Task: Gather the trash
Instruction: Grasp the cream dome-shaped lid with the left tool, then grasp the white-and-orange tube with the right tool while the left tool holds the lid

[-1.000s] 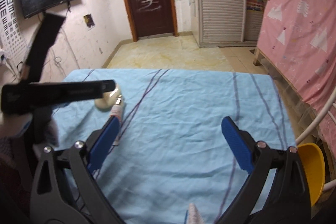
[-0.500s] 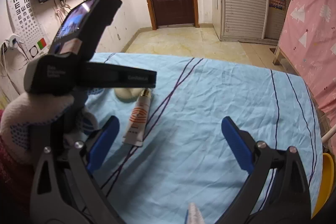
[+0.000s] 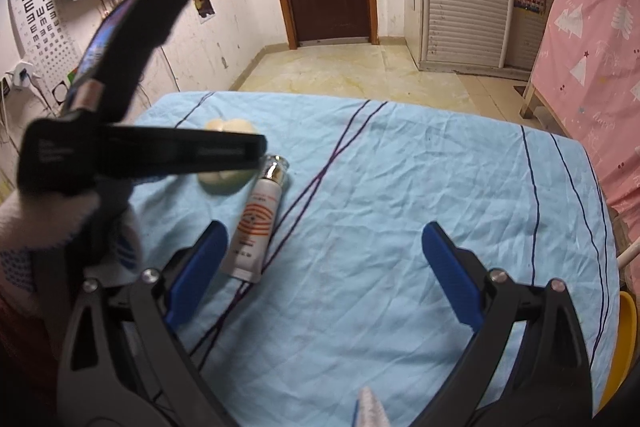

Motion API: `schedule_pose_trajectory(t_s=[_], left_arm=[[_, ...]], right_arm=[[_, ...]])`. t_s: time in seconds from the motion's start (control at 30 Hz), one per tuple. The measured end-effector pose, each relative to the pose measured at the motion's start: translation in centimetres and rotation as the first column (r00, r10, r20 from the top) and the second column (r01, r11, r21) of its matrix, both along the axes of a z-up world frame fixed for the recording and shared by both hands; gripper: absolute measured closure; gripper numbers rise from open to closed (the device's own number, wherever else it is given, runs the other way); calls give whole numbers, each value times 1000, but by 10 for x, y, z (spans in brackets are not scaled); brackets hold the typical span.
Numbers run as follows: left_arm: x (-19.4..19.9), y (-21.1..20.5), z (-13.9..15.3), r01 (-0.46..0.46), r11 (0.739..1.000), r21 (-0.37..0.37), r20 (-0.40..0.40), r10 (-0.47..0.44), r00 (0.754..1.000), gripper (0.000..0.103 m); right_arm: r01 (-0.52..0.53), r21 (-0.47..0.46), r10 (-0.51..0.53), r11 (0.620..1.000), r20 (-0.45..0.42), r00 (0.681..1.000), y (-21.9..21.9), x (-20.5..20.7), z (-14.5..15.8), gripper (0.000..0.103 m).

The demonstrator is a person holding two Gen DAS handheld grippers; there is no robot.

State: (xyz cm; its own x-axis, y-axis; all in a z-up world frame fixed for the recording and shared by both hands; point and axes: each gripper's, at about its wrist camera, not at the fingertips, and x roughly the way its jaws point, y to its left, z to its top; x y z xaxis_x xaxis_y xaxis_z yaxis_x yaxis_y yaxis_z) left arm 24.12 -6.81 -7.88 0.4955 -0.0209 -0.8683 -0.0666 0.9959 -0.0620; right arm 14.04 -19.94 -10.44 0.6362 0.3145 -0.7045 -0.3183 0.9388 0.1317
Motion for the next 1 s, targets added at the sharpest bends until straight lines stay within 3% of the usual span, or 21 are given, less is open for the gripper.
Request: schedule_pose_trajectory(t_s=[0.23, 0.6, 0.73, 0.87, 1.0], left_arm=[[-10, 26, 3, 0, 989, -146, -6, -1, 1000, 46], [-33, 53, 16, -22, 985, -172, 44, 30, 999, 46], [-39, 62, 17, -27, 985, -170, 46, 35, 998, 46], [-40, 68, 18, -30, 984, -174, 47, 39, 998, 46], [-36, 68, 18, -27, 984, -177, 48, 36, 998, 46]], right_arm=[[-17, -18, 17, 1000, 2, 1000, 12, 1, 1, 9], [-64, -27, 63, 998, -25, 998, 41, 17, -1, 9], [-57, -41, 55, 998, -55, 997, 48, 28, -7, 31], [-50, -63, 45, 997, -81, 996, 53, 36, -15, 46], [-54, -113, 47, 992, -64, 997, 59, 35, -14, 71]])
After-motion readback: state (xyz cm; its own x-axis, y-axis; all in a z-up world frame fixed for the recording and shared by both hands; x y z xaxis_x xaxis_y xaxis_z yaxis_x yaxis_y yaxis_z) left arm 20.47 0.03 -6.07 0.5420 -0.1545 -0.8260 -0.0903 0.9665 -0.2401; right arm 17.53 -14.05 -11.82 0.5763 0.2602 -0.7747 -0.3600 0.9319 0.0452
